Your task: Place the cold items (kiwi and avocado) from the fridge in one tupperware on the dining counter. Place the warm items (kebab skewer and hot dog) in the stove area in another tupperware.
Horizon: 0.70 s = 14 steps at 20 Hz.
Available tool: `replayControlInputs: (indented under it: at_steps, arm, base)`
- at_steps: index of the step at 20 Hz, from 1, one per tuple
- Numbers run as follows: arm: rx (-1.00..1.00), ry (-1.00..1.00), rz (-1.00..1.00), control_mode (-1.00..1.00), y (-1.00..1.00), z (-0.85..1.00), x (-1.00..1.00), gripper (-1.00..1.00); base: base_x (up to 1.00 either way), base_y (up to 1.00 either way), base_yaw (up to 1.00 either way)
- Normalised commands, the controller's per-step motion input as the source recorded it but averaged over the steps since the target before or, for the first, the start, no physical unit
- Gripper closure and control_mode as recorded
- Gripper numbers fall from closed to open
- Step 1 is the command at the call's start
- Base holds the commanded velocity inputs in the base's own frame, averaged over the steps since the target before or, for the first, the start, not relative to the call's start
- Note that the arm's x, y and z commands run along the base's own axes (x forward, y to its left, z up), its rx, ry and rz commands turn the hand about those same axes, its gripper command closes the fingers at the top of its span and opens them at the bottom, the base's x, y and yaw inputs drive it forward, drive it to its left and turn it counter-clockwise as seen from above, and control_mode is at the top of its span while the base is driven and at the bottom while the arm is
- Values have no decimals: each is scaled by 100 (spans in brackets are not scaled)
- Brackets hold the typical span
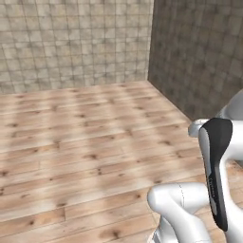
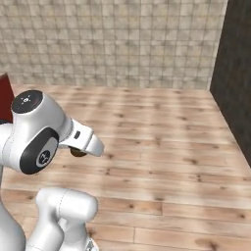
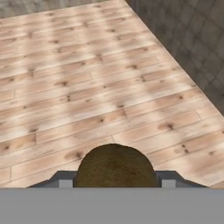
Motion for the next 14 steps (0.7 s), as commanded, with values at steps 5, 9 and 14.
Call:
replayControlInputs:
  at_steps: [5,9,14]
  arm:
    - [0,0,0,100,0,0,0,100]
    - [0,0,0,100,0,0,0,100]
    - [0,0,0,100,0,0,0,100]
  base:
    - [100,42,14]
    - [100,37,18]
    - [100,17,31]
